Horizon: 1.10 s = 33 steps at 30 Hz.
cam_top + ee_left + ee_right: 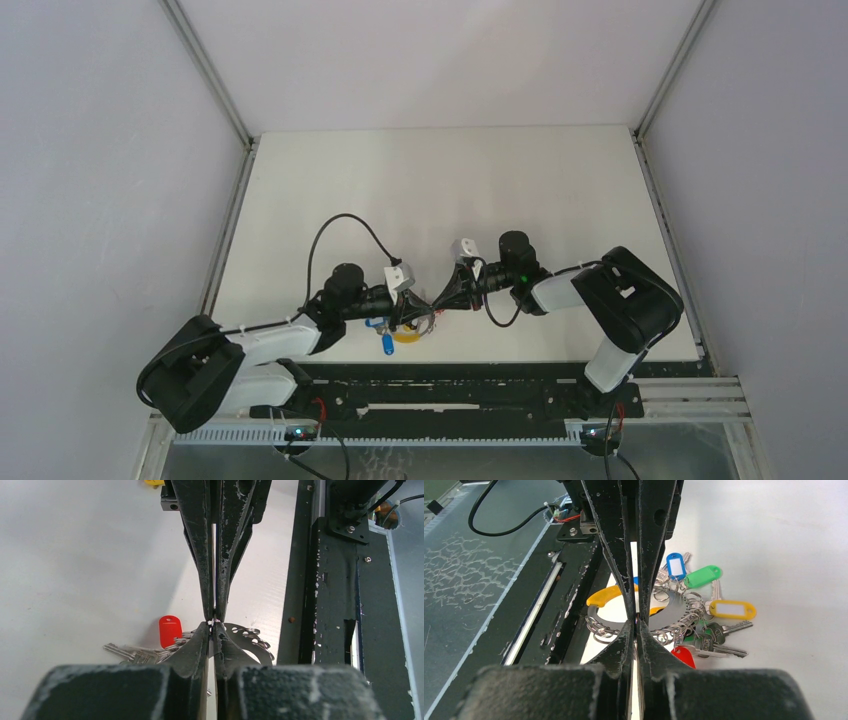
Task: Put the keys on the keyring
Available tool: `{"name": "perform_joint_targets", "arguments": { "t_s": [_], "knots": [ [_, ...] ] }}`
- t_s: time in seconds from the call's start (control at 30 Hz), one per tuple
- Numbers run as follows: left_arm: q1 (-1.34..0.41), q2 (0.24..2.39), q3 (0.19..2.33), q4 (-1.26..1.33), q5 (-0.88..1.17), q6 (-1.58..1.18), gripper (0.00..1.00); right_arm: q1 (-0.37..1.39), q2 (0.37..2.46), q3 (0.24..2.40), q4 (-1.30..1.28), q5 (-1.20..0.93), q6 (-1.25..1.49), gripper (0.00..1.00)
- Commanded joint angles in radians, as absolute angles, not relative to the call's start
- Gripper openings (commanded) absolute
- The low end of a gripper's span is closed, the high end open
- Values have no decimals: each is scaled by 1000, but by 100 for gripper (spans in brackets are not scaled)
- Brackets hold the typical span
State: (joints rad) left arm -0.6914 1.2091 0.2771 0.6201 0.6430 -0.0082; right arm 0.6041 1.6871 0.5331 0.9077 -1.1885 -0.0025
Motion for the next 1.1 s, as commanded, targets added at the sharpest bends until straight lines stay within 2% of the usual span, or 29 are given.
{"name": "perform_joint_targets", "arguments": {
  "t_s": [0.0,0.07,0.23,0.4,0.53,0.83,1.07],
  "knots": [
    [-686,1212,334,643,676,2,3,601,1678,565,936,-1208,8,0],
    [-687,1210,333,643,678,2,0,601,1678,565,936,-1204,11,0],
    [-687,1182,333,597,631,17,0,592,1645,563,881,-1161,2,0],
    [-686,1149,349,502,549,32,0,588,1545,559,709,-1037,-52,16],
    [-686,1136,364,443,512,37,0,577,1445,533,583,-865,-20,23],
    [-690,1152,424,330,459,44,0,569,1155,535,88,-383,85,43],
    [-699,1178,462,264,440,48,0,537,987,535,-123,-119,263,49]
  ]
}}
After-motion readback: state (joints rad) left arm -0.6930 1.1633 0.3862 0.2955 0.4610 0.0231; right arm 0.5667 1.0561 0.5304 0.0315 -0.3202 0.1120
